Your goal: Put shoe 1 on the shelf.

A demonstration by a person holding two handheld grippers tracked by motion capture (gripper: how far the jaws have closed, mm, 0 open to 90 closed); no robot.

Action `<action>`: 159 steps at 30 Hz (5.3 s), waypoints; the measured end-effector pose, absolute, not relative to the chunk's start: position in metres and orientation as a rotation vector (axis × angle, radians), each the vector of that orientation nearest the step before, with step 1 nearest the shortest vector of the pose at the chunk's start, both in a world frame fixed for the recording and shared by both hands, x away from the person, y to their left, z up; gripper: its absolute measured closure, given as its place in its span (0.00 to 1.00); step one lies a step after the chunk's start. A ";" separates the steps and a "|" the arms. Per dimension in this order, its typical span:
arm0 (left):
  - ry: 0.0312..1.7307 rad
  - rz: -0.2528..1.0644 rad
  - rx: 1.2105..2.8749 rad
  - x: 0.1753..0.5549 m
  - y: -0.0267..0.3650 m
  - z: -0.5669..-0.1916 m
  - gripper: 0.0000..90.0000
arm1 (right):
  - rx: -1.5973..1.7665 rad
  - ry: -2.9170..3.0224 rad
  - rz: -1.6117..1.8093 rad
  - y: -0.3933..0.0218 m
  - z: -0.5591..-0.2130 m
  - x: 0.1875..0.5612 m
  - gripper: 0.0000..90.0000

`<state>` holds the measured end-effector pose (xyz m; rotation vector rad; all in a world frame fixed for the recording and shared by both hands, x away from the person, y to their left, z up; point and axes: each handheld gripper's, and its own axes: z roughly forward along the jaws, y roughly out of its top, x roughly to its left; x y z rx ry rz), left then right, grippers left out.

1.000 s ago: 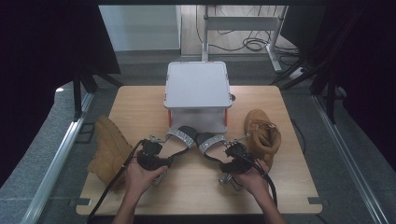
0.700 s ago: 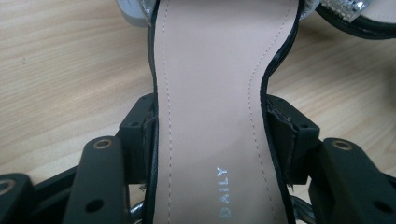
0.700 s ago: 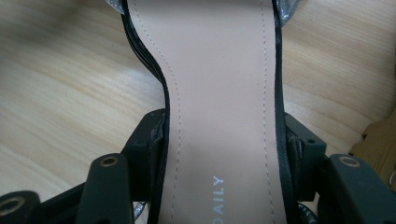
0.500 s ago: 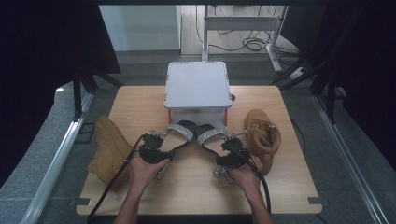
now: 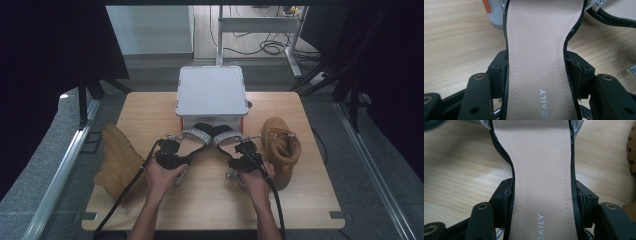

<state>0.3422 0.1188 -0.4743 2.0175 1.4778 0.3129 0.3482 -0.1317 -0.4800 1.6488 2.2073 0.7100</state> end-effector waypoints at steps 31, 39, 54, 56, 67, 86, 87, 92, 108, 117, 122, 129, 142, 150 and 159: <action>1.616 0.351 1.809 0.386 0.109 -0.492 0.46 | 1.736 2.051 0.782 -0.113 -0.480 0.395 0.47; 1.631 0.358 1.796 0.395 0.105 -0.494 0.46 | 1.779 2.007 0.816 -0.111 -0.487 0.404 0.47; 1.690 0.344 1.738 0.407 0.097 -0.507 0.46 | 1.812 1.974 0.791 -0.104 -0.500 0.413 0.47; 1.695 0.338 1.747 0.409 0.096 -0.509 0.46 | 1.796 1.985 0.777 -0.101 -0.502 0.414 0.47; 1.706 0.318 1.740 0.417 0.093 -0.505 0.33 | 1.810 1.987 0.749 -0.104 -0.509 0.420 0.44; 1.389 0.369 1.782 0.348 0.125 -0.471 0.28 | 1.574 2.016 1.191 -0.140 -0.472 0.359 0.36; 1.390 0.372 1.788 0.346 0.127 -0.471 0.28 | 1.570 2.025 1.235 -0.143 -0.471 0.354 0.36; 1.358 0.374 1.813 0.334 0.131 -0.475 0.29 | 1.505 2.054 1.249 -0.147 -0.473 0.337 0.35; 1.288 0.415 1.870 0.287 0.144 -0.499 0.32 | 1.350 2.055 1.138 -0.146 -0.497 0.287 0.35; 1.281 0.536 1.862 0.279 0.140 -0.502 0.38 | 1.381 2.057 1.083 -0.148 -0.515 0.286 0.35; 1.282 0.484 1.896 0.280 0.133 -0.510 0.37 | 1.390 2.062 1.077 -0.147 -0.521 0.286 0.35; 1.304 0.464 1.911 0.282 0.129 -0.514 0.36 | 1.415 2.050 1.063 -0.151 -0.523 0.287 0.35; 1.320 0.470 1.944 0.295 0.114 -0.522 0.32 | 1.423 2.046 1.055 -0.147 -0.528 0.294 0.35; 1.359 0.503 1.956 0.310 0.104 -0.525 0.30 | 1.438 1.990 1.027 -0.148 -0.529 0.301 0.33; 1.372 0.523 1.932 0.327 0.101 -0.533 0.30 | 1.421 2.003 1.008 -0.141 -0.534 0.314 0.33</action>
